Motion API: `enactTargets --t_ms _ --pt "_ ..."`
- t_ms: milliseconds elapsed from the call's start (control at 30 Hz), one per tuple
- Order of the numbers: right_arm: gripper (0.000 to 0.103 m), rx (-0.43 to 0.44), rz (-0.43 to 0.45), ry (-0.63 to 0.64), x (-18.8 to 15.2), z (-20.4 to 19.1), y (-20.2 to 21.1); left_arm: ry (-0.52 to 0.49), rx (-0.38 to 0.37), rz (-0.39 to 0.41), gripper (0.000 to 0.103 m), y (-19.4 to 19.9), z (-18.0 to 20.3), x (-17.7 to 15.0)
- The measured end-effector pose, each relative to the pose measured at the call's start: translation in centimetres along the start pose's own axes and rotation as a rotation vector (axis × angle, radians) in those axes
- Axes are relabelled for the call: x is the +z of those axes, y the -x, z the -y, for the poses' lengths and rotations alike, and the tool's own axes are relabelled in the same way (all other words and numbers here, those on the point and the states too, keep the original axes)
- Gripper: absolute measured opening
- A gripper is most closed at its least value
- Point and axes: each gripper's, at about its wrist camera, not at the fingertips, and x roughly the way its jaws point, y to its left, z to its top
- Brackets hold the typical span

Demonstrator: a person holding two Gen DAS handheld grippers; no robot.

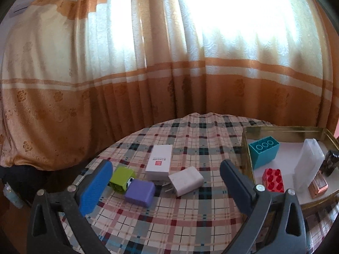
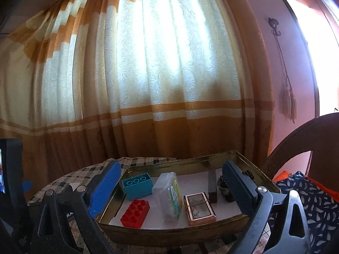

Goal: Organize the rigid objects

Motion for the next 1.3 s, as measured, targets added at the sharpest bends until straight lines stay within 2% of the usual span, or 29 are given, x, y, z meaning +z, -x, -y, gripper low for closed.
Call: enactTargets --t_ms 267,1000,1167,1300 --pt "0.098 -0.011 -0.032 -0.028 -0.1 0.6 -0.3 0.020 0.018 -0.009 0.102 0.2 -0.5 0.0" --pt "0.098 -0.026 -0.019 -0.044 -0.2 0.9 0.4 0.037 -0.020 0.012 0.102 1.4 -1.0 -0.3" --pt "0.098 -0.008 -0.056 -0.100 -0.6 1.1 0.7 0.029 -0.020 0.013 0.102 1.5 -1.0 -0.3" --pt "0.098 0.013 -0.122 -0.117 -1.2 0.7 0.0 0.046 -0.025 0.011 0.102 1.5 -1.5 -0.3"
